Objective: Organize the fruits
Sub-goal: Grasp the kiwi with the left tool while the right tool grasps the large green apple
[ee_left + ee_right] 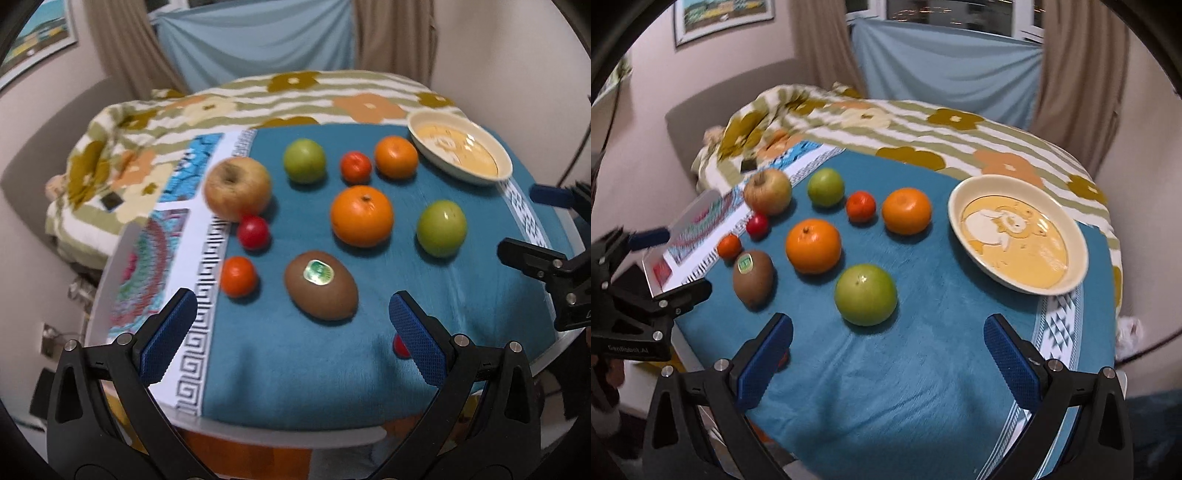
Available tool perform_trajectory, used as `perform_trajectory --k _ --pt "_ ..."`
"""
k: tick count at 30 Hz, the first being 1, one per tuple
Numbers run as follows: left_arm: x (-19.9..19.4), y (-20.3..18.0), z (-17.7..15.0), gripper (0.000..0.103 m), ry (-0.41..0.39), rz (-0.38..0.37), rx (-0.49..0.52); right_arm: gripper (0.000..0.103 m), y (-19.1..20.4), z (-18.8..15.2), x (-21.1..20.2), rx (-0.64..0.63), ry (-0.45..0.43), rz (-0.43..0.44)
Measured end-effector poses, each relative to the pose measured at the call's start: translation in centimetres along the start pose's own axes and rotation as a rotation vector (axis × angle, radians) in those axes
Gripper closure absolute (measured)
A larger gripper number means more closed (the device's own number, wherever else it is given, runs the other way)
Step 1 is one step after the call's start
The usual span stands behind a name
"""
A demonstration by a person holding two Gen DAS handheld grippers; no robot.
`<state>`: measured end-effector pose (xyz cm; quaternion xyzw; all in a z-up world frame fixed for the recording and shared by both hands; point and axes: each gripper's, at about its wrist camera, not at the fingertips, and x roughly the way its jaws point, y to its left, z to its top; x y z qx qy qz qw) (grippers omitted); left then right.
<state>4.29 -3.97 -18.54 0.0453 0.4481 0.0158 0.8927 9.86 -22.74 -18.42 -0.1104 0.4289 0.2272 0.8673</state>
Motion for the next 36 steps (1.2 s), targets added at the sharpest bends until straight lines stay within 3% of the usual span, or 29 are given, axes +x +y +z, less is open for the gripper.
perform_trajectory --k 5,10,14,21,25,32,36 --pt "3.0 -0.7 -0.1 0.000 0.047 -0.042 0.042 0.000 -0.2 -0.2 2.4 -0.004 0.046 0.045" --pt "5.1 -1.1 -0.4 0.013 0.105 -0.080 0.060 0.009 -0.1 0.0 4.4 -0.008 0.093 0.066" --pt "5.9 -1.0 -0.3 0.018 0.123 -0.095 0.062 0.010 -0.2 0.0 5.4 -0.001 0.110 0.075" --pt "7.0 -0.8 0.0 0.036 0.156 -0.151 0.056 0.017 -0.5 0.2 6.6 0.011 0.131 0.101" --pt "7.0 -1.0 0.1 0.039 0.157 -0.161 0.057 0.027 -0.6 0.3 7.0 0.008 0.137 0.121" --pt "6.8 -0.3 -0.1 0.041 0.163 -0.159 0.038 0.029 0.1 0.8 7.3 -0.013 0.133 0.128" --pt "6.6 0.2 -0.4 0.041 0.166 -0.153 0.033 0.037 0.5 1.0 7.4 -0.031 0.129 0.123"
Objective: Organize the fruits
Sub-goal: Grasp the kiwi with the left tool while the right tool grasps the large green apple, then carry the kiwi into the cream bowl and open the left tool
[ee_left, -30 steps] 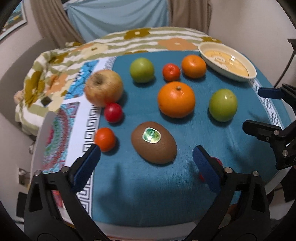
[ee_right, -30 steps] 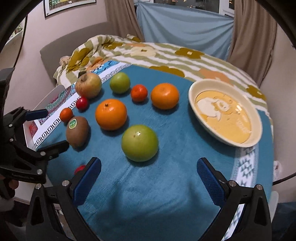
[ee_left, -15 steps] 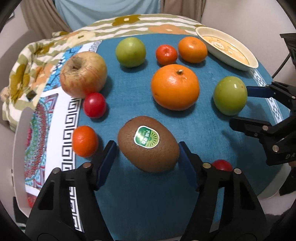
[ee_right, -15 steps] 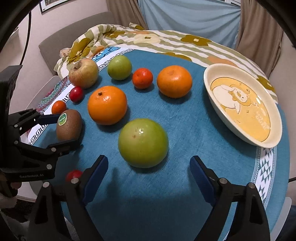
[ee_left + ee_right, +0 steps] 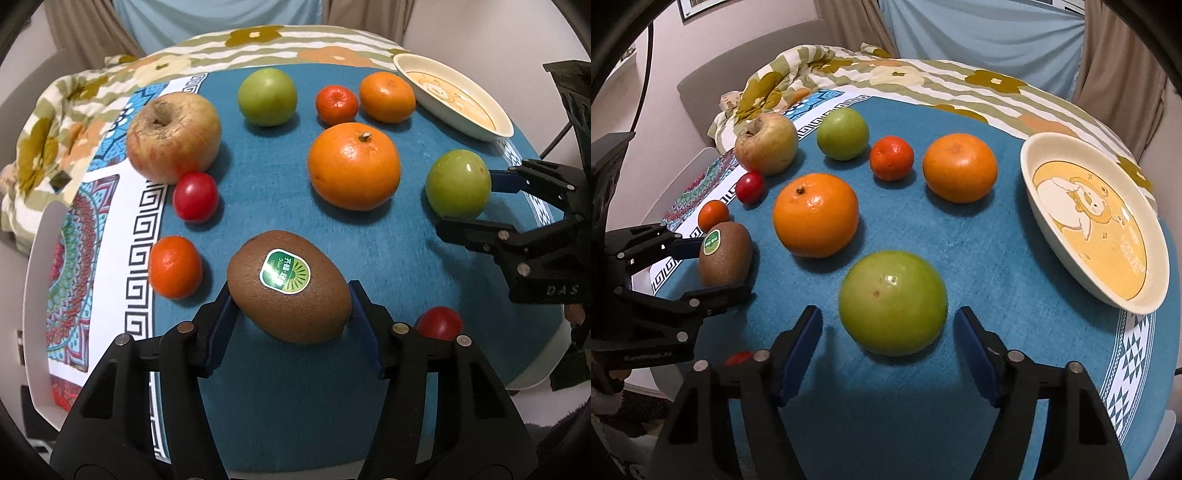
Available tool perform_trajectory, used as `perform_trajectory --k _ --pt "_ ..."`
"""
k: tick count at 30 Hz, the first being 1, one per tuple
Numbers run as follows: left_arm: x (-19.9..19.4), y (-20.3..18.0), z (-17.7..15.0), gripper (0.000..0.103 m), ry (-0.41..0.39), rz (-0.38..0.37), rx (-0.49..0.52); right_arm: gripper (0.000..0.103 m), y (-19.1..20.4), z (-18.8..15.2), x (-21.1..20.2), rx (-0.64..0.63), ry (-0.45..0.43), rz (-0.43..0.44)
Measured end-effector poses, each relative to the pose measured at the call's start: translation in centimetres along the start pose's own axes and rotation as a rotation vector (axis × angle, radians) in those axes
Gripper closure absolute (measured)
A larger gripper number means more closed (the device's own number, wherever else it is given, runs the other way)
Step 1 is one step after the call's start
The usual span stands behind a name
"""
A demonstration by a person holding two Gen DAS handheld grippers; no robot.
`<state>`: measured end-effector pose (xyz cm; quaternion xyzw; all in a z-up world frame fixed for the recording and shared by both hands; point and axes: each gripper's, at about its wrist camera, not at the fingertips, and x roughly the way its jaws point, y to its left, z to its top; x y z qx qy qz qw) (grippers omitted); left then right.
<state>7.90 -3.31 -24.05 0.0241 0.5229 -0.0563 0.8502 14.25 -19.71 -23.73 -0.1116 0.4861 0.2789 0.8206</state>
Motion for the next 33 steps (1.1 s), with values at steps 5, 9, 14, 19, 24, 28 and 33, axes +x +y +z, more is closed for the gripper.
perform_trajectory --k 5,9,14,19,24,28,33 --pt "-0.3 0.2 -0.3 0.041 -0.001 0.003 -0.012 0.051 0.1 0.5 0.1 -0.018 -0.011 -0.026" --pt "-0.9 0.2 -0.4 0.041 -0.014 0.001 -0.018 0.051 0.0 0.3 -0.2 -0.006 -0.019 -0.027" --pt "-2.4 0.1 0.0 0.041 -0.040 0.010 -0.013 0.051 0.0 0.3 -2.2 0.017 -0.051 -0.014" --pt "-4.7 -0.9 1.2 0.041 -0.080 0.007 -0.010 0.051 -0.3 0.5 -4.9 0.046 -0.095 -0.003" --pt "-7.3 -2.7 3.2 0.041 -0.138 0.001 0.006 0.051 -1.4 0.9 -8.7 0.082 -0.151 -0.010" --pt "-9.1 -4.1 5.3 0.041 -0.189 -0.013 0.010 0.051 -3.1 1.1 -12.1 0.127 -0.201 -0.038" --pt "-10.7 -6.0 8.2 0.041 -0.248 -0.049 0.043 0.051 -5.2 1.5 -14.9 0.170 -0.245 -0.078"
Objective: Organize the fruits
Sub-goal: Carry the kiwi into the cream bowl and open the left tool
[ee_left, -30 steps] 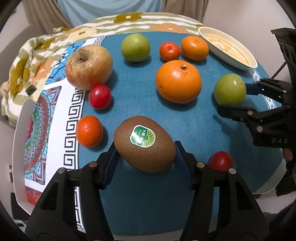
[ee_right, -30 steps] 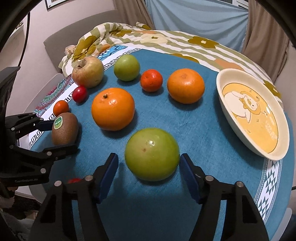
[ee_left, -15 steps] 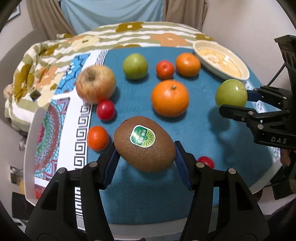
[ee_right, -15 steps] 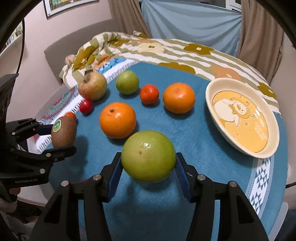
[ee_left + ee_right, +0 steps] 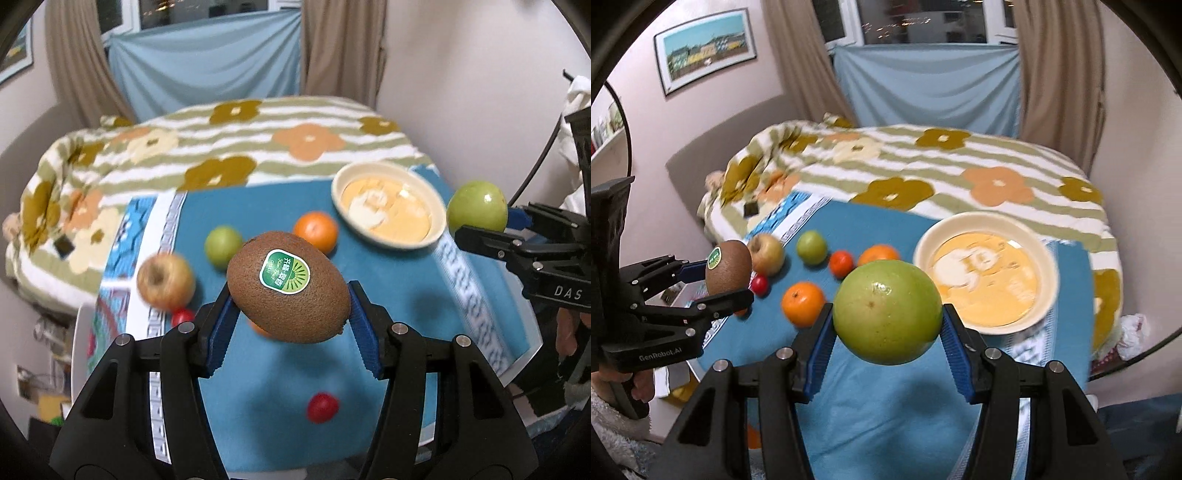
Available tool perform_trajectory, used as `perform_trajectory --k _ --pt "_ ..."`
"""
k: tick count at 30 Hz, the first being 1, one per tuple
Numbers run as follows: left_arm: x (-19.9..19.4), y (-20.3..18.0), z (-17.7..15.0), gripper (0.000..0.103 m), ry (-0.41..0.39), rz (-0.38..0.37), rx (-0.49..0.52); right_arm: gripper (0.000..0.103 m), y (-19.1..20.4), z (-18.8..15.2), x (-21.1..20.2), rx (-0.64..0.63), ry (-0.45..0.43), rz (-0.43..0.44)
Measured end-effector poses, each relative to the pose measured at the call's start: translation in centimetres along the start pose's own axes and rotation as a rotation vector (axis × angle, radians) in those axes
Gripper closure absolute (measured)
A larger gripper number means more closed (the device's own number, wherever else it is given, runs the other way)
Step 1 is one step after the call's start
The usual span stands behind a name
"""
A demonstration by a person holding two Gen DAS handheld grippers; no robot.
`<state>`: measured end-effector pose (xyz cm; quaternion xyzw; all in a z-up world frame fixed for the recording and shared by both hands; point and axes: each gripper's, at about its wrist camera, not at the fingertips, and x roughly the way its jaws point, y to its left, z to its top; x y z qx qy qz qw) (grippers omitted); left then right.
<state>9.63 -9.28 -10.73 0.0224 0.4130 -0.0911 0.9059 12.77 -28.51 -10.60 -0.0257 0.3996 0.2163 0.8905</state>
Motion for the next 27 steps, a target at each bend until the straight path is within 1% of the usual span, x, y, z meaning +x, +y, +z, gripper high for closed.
perform_trajectory --k 6,11,17,23,27 --pt "1.5 -2.0 4.4 0.041 -0.026 -0.055 0.070 0.051 -2.9 1.6 -0.6 0.047 -0.034 -0.070" --pt "5.1 -3.5 8.1 0.041 -0.017 -0.123 0.136 0.051 -5.7 2.7 0.1 0.098 -0.047 -0.136" --pt "11.3 -5.6 12.3 0.041 0.013 -0.202 0.230 0.051 -8.8 4.1 2.0 0.173 -0.046 -0.198" --pt "17.6 -7.8 14.6 0.041 0.065 -0.268 0.307 0.051 -11.5 4.2 4.2 0.244 -0.025 -0.242" --pt "21.5 -9.5 15.3 0.041 0.101 -0.302 0.363 0.051 -12.8 3.8 5.5 0.290 -0.006 -0.262"
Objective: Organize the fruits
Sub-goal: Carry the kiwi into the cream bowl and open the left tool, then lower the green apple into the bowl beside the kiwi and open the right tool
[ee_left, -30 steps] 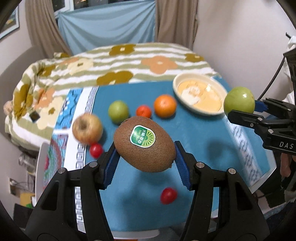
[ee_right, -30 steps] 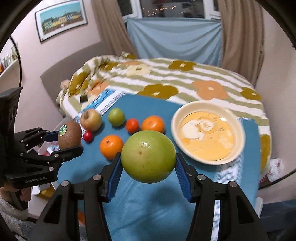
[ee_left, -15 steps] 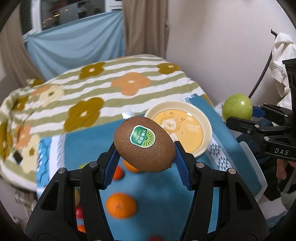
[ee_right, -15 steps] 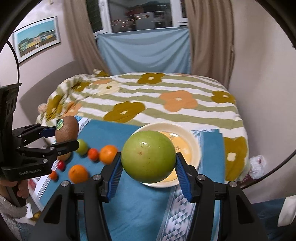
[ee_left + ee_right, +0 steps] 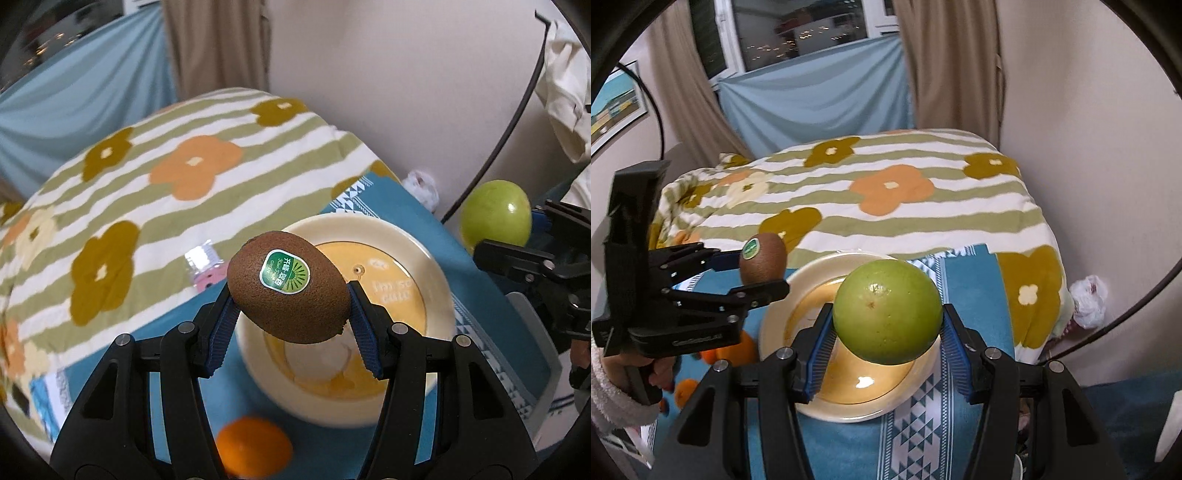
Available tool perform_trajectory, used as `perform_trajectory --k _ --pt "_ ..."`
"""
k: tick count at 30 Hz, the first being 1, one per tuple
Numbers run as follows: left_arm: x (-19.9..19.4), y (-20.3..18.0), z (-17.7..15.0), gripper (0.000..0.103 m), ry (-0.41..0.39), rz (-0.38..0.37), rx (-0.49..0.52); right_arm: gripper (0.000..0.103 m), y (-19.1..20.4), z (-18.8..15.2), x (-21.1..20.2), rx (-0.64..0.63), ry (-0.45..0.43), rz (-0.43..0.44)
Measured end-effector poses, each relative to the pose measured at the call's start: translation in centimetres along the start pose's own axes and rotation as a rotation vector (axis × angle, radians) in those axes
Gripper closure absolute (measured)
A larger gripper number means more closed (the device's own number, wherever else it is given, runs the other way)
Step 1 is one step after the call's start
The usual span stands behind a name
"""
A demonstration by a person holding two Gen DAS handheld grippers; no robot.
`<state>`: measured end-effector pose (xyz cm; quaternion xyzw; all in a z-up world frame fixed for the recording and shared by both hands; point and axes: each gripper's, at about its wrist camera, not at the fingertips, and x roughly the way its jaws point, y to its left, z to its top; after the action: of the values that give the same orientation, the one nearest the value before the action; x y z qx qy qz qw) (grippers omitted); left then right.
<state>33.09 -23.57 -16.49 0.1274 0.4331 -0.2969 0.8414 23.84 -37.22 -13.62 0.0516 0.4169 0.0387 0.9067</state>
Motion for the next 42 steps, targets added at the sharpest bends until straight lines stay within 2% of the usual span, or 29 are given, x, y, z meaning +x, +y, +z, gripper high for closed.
perform_trajectory --k 8,13,16,17,18,19,21,31,42 --pt "5.5 -1.3 0.9 0.041 0.083 -0.026 0.087 0.051 -1.6 -0.7 1.9 0.068 0.031 -0.032" --pt "6.7 -2.3 0.7 0.041 0.103 -0.026 0.134 0.051 -2.2 -1.1 2.3 0.086 0.040 -0.042" --pt "6.7 -2.4 0.6 0.038 0.105 -0.022 0.138 0.051 -2.3 -1.2 2.2 0.087 0.039 -0.044" --pt "6.6 -2.4 0.7 0.025 0.097 -0.022 0.138 0.051 -2.3 -1.1 2.2 0.086 0.038 -0.045" --pt "6.5 -2.3 0.7 0.005 0.084 -0.019 0.136 0.051 -2.3 -1.1 2.1 0.085 0.036 -0.046" --pt "6.1 -2.2 0.7 0.000 0.066 -0.017 0.132 0.051 -2.3 -1.0 1.9 0.083 0.033 -0.046" --pt "4.9 -1.8 0.9 0.000 0.029 -0.023 0.118 0.051 -2.4 -0.9 1.7 0.078 0.029 -0.046" --pt "1.2 0.4 0.1 0.000 0.028 0.006 0.046 0.051 -2.0 -0.5 1.8 0.001 0.027 -0.019" --pt "-2.1 3.3 -3.3 0.000 0.037 0.058 -0.069 0.051 -0.2 0.7 5.4 -0.151 0.038 0.046"
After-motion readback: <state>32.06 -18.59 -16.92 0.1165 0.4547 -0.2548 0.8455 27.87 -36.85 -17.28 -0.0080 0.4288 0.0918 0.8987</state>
